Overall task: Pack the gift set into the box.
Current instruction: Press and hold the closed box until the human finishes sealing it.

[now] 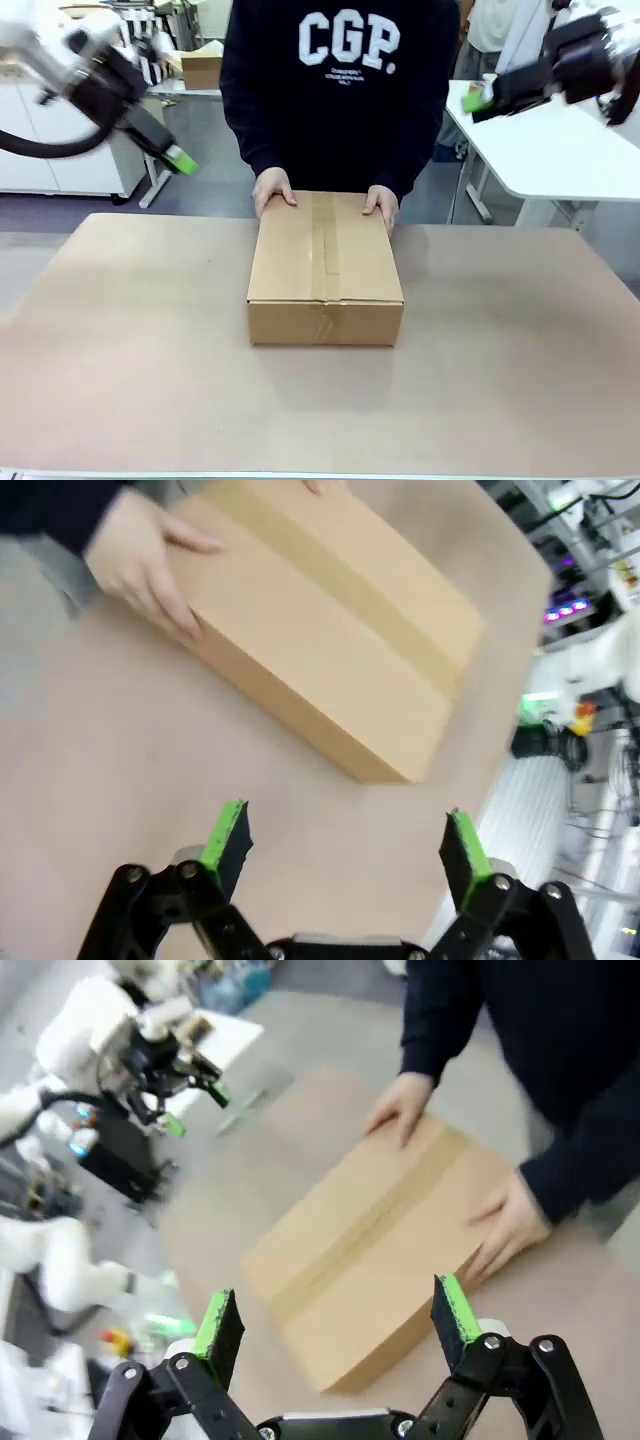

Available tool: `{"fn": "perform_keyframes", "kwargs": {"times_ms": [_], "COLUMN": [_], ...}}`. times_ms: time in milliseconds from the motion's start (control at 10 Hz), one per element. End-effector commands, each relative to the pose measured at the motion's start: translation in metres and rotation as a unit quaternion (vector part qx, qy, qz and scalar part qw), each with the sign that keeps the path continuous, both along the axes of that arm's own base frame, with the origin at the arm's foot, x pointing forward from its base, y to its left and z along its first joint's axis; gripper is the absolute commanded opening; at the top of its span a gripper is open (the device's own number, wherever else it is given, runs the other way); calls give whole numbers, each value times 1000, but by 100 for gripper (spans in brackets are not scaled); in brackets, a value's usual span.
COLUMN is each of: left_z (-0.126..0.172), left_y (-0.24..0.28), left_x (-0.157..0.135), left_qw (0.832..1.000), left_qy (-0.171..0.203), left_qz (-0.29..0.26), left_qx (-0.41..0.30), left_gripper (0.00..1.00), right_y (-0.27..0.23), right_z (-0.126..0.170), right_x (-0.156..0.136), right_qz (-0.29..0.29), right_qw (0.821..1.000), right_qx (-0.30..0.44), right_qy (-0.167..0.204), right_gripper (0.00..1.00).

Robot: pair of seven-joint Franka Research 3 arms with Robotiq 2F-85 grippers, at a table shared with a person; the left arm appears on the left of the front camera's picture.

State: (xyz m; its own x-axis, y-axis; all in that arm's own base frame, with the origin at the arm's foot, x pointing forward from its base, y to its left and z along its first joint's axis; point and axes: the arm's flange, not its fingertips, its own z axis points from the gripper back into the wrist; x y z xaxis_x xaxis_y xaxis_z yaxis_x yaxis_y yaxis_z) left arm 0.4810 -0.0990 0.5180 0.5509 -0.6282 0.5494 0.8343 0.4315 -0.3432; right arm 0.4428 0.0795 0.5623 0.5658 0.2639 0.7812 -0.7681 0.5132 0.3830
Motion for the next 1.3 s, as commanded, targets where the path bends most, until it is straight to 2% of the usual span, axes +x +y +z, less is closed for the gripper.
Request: {"fn": "perform_keyframes", "kwargs": {"times_ms": [0,100,200,400,500,600,700,900,1000,1100,1200], "left_z": [-20,-26,-9,-9,-9,-19,-30,-61,-79,-98,-117], "left_y": [-23,-38,-15,-15,-15,-22,-38,-53,-56,-63,-74], "left_x": [9,13,13,13,13,17,27,35,37,36,36], "left_qw": [989,980,998,998,998,996,986,965,950,927,923], "left_qy": [-126,-151,-59,-59,-59,-81,-103,-130,-143,-153,-176], "left_qz": [-42,-53,-11,-11,-11,-12,-72,-154,-210,-270,-293], "left_qx": [-72,-115,-11,-11,-11,-22,-111,-170,-181,-212,-175], "left_gripper": [100,100,100,100,100,100,100,100,100,100,100], "right_y": [35,48,21,21,36,59,65,69,74,79,86], "right_z": [-42,-55,-16,-16,-35,-44,-61,-103,-122,-139,-153], "right_x": [13,18,8,8,12,19,26,33,39,45,49], "right_qz": [0,12,12,12,19,186,248,361,363,349,349], "right_qw": [990,995,997,997,995,971,949,891,882,878,868], "right_qx": [-24,-50,-31,-31,-50,24,34,90,86,60,19], "right_qy": [-137,-81,-65,-65,-81,-150,-191,-261,-289,-321,-352], "right_gripper": [100,100,100,100,100,100,100,100,100,100,100]}}
